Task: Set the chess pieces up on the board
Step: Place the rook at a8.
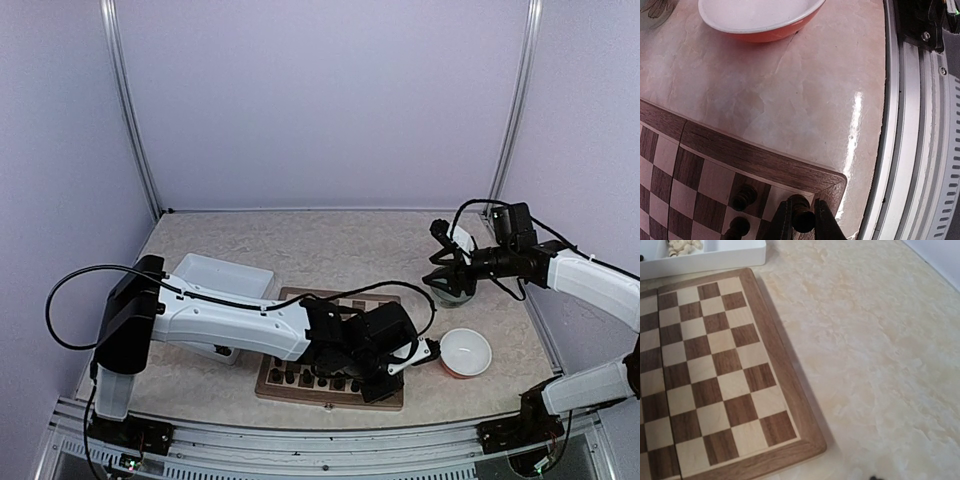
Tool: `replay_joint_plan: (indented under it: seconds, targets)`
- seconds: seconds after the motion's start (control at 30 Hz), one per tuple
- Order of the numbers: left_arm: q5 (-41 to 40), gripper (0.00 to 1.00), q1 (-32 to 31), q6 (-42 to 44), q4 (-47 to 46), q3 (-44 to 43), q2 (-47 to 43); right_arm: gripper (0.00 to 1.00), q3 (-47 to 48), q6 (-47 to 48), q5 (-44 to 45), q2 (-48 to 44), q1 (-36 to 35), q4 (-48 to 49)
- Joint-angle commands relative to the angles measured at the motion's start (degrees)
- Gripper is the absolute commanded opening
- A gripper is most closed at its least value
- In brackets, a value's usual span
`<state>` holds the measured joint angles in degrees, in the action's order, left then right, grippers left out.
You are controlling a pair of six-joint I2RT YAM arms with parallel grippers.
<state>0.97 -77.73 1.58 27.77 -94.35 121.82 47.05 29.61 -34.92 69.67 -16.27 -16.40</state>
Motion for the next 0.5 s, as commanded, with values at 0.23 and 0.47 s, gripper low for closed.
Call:
replay_joint_plan:
  seconds: [0.23,0.47]
  targets:
    - [-3.0,0.17,-0.4,0.6,2.9,-1.8,1.4,0.58,-0.1,0.7,-1.1,-0.3,0.7,0.3]
    - [-4.0,0.21,-0.4,0.7,2.8,-2.2,1.7,0.58,0.0,0.8,-1.2,-0.3,0.7,0.1]
